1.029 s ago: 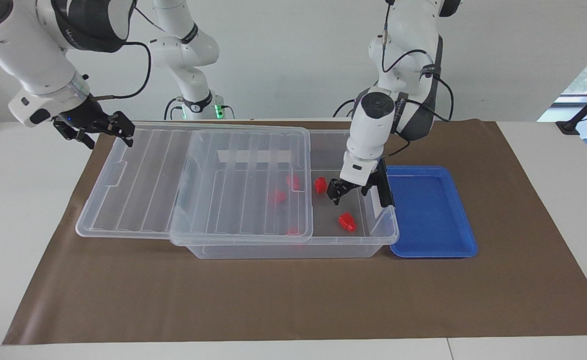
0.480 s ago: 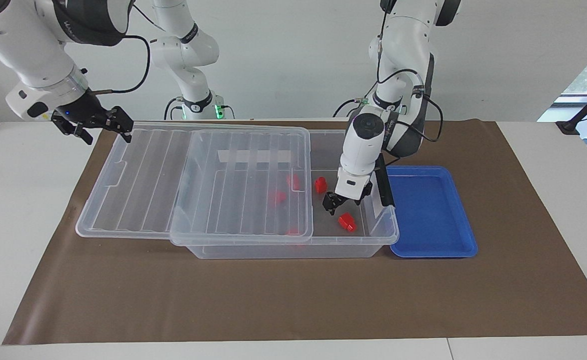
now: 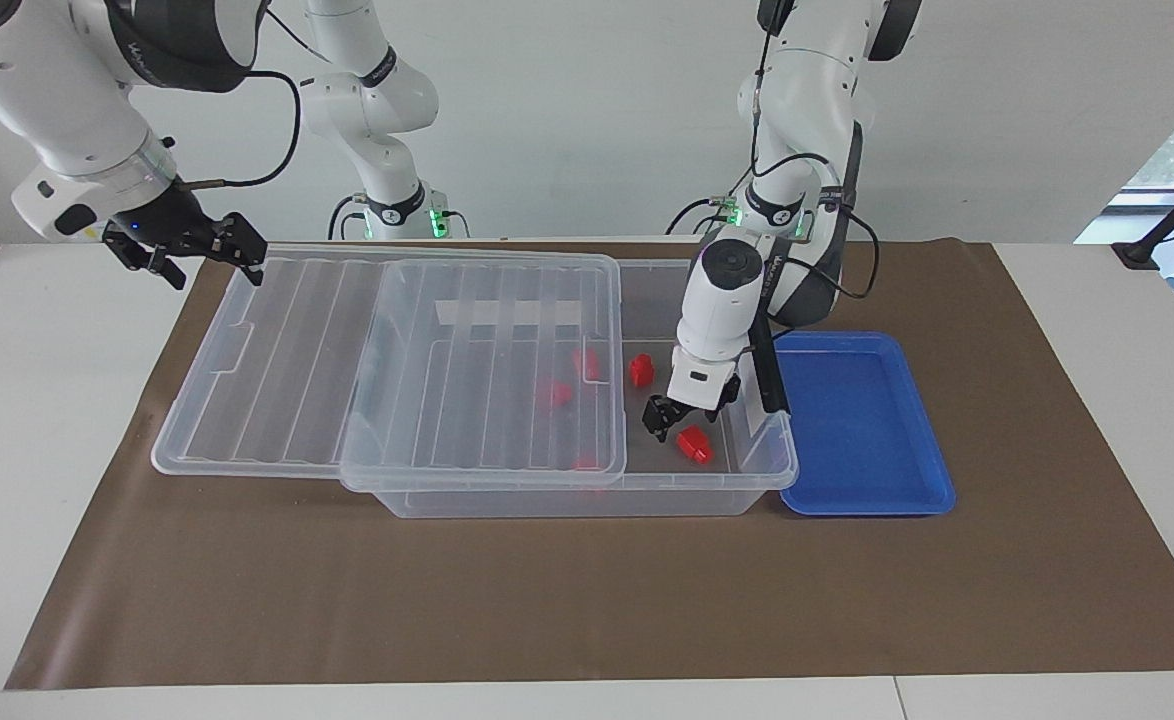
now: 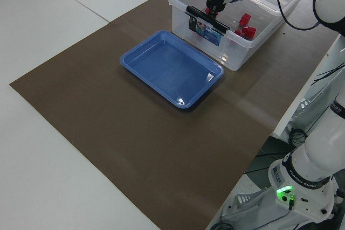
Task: Place red block in blue tray from box
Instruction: 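Grasp the red block near the box wall with the left gripper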
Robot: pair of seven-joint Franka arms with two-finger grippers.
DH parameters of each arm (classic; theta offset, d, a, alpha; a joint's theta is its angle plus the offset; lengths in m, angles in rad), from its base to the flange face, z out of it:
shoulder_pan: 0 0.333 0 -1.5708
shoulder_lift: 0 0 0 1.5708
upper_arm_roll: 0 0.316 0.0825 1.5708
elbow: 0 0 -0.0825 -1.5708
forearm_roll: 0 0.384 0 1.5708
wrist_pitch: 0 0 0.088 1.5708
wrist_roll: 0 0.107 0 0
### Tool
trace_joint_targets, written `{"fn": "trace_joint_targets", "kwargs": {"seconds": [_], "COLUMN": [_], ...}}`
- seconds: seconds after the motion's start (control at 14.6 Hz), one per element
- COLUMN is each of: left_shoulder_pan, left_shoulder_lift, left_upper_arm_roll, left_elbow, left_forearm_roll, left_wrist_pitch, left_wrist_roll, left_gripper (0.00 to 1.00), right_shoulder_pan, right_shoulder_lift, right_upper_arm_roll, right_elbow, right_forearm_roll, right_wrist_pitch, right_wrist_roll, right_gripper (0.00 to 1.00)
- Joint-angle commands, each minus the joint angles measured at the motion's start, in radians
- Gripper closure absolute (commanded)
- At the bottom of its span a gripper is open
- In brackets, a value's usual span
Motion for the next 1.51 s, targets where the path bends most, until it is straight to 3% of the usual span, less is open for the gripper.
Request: {"fn": "trace_joint_targets", "kwargs": {"seconds": [0.0, 0.14, 0.48, 1.24, 1.3, 1.44], "left_shoulder_pan": [-0.016, -0.016, -0.016, -0.041, -0.036, -0.015], "left_shoulder_lift": [0.010, 0.010, -0.010, -0.303, -0.329, -0.399], "left_upper_arm_roll": [0.014, 0.016, 0.019, 0.008, 0.008, 0.008], "left_elbow": [-0.011, -0.011, -0.003, -0.001, -0.003, -0.011], "left_forearm_roll": [0.025, 0.026, 0.026, 0.028, 0.026, 0.023], "left_wrist_pitch": [0.030, 0.023, 0.012, -0.312, -0.341, -0.410], "left_wrist_roll": [-0.033, -0.064, -0.071, -0.039, -0.004, 0.088], "left_gripper": [0.21, 0.97, 1.00, 1.00, 1.00, 1.00], "right_shoulder_pan": [-0.006, -0.006, -0.006, -0.008, -0.009, -0.009], "right_shoulder_lift": [-0.013, -0.013, -0.013, -0.013, -0.014, -0.025], "right_upper_arm_roll": [0.007, 0.007, 0.007, -0.005, -0.015, -0.057], "right_elbow": [-0.009, -0.009, -0.009, -0.013, -0.031, -0.058], "right_forearm_roll": [-0.013, -0.013, -0.013, -0.014, -0.014, -0.014], "right_wrist_pitch": [-0.009, -0.009, -0.007, 0.028, 0.054, 0.094], "right_wrist_roll": [0.010, 0.008, 0.008, -0.008, -0.046, -0.170], "right_gripper": [0.00, 0.00, 0.00, 0.00, 0.06, 0.73]}}
